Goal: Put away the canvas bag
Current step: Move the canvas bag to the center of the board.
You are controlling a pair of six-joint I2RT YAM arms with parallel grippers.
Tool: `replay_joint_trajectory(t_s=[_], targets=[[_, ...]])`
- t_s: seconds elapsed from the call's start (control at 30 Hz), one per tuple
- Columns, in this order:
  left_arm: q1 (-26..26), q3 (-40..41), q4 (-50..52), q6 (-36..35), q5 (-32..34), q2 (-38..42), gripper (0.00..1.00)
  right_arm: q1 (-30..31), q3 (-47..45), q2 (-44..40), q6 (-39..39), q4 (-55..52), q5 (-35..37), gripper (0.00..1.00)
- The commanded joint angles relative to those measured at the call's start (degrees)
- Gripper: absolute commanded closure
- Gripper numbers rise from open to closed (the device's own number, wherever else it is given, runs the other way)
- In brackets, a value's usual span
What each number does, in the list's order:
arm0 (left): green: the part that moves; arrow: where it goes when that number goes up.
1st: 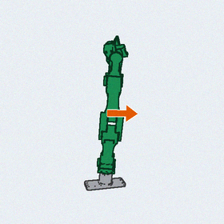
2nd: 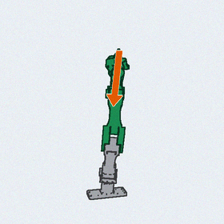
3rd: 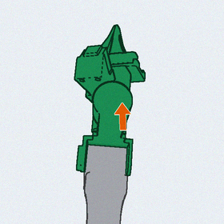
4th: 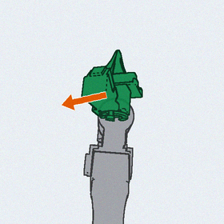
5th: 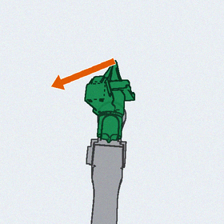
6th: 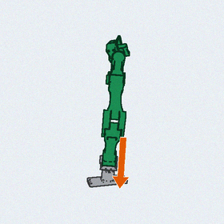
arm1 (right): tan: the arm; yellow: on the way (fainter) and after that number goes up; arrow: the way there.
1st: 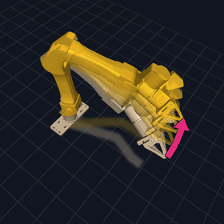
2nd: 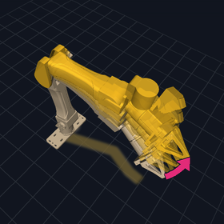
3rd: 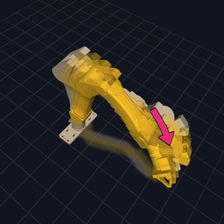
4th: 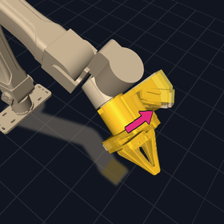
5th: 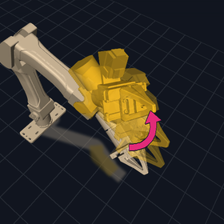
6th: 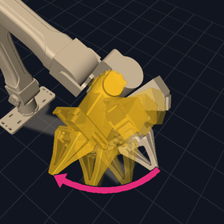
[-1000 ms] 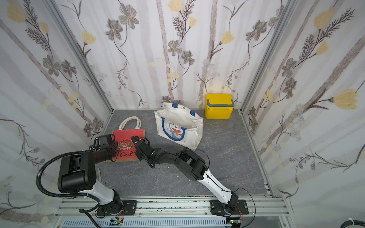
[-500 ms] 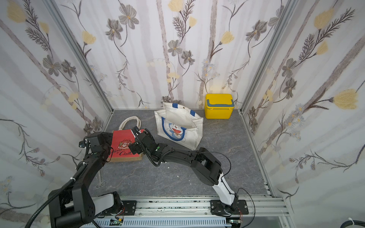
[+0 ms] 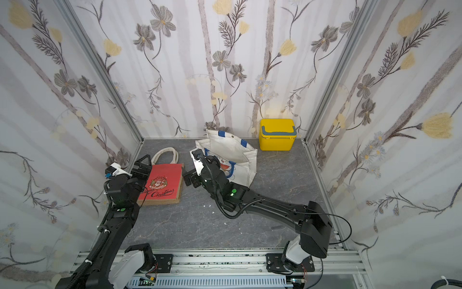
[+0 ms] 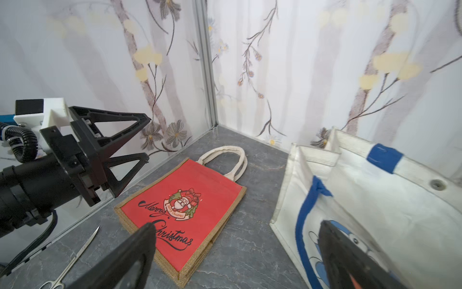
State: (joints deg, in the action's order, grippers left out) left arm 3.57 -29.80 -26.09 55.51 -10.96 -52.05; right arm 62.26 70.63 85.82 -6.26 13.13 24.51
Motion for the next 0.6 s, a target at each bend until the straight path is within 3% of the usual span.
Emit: replay_joint_trajectory(t_s=[0.0, 0.2, 0.57], targets=[[-4.33, -2.59, -1.92, -2.9, -3.12, -1.21, 0.0, -0.44, -2.84, -4.67, 2.34, 0.8, 3.14, 0.0], [-12.46, -5.09, -4.25, -8.87, -5.0, -4.68, 0.0, -3.76, -6.19, -12.37, 1.88, -3.88, 4.03, 0.0], [-20.35, -6.94, -3.0, -16.19, -7.47, -10.2, 0.0, -18.49, -7.7, -18.96, -2.65, -11.08, -7.33, 0.0]])
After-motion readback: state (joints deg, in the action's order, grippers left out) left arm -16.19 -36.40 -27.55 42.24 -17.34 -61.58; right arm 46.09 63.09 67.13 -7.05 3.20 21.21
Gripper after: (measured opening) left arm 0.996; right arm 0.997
